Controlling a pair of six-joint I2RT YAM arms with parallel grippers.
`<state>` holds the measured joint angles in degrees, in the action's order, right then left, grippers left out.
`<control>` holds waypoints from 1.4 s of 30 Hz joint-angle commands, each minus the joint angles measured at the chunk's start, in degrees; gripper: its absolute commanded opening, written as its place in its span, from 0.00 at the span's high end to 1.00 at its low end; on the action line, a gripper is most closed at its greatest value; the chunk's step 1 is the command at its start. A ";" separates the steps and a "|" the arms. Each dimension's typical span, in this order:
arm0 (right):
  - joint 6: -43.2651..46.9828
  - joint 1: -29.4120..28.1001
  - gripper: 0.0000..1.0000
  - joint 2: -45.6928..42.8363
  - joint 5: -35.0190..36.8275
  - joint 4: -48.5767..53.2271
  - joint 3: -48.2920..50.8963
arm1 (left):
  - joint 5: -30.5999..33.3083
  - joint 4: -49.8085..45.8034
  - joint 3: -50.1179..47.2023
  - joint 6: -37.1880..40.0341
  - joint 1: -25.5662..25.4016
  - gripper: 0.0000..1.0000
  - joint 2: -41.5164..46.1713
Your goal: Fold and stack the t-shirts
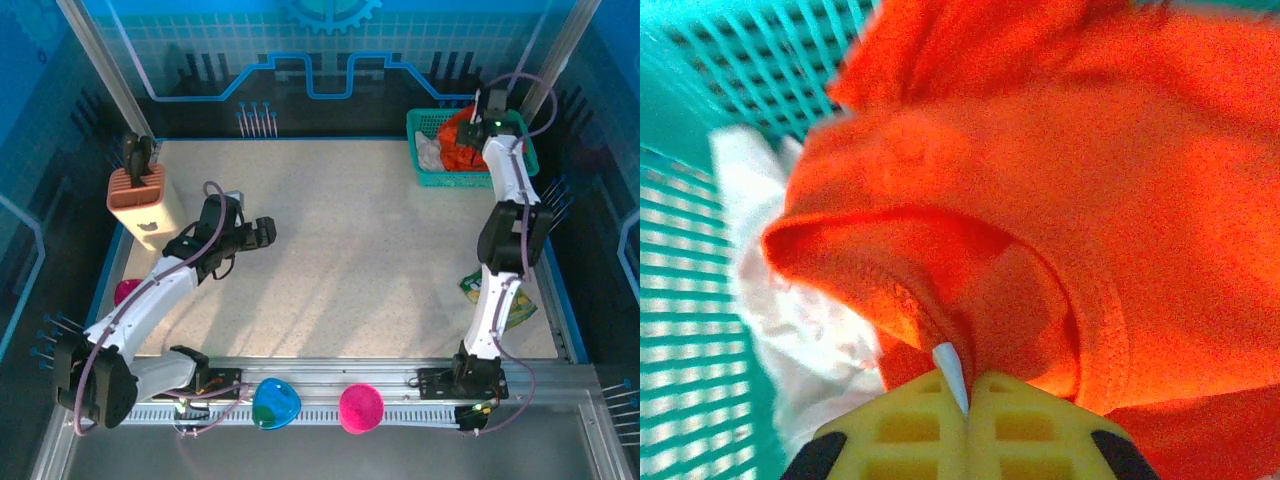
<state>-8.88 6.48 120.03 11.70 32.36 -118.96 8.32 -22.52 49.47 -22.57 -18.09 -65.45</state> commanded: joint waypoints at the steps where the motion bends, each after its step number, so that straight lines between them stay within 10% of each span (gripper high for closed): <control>1: 1.14 -2.45 1.00 -10.36 -3.07 -7.07 3.61 | 1.07 -1.50 1.94 0.03 -0.46 0.03 3.30; 19: 3.54 -24.13 1.00 -28.12 -21.36 9.96 -10.30 | -1.02 -7.12 4.69 -0.68 -0.63 0.03 11.35; 42: -19.53 -49.61 1.00 -42.78 -25.85 -6.78 21.40 | 3.27 -14.12 9.42 0.45 -0.68 0.02 14.91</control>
<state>-26.17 -42.57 78.13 -16.95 27.14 -98.37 9.23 -34.06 56.21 -22.55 -18.50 -51.24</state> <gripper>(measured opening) 0.064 0.977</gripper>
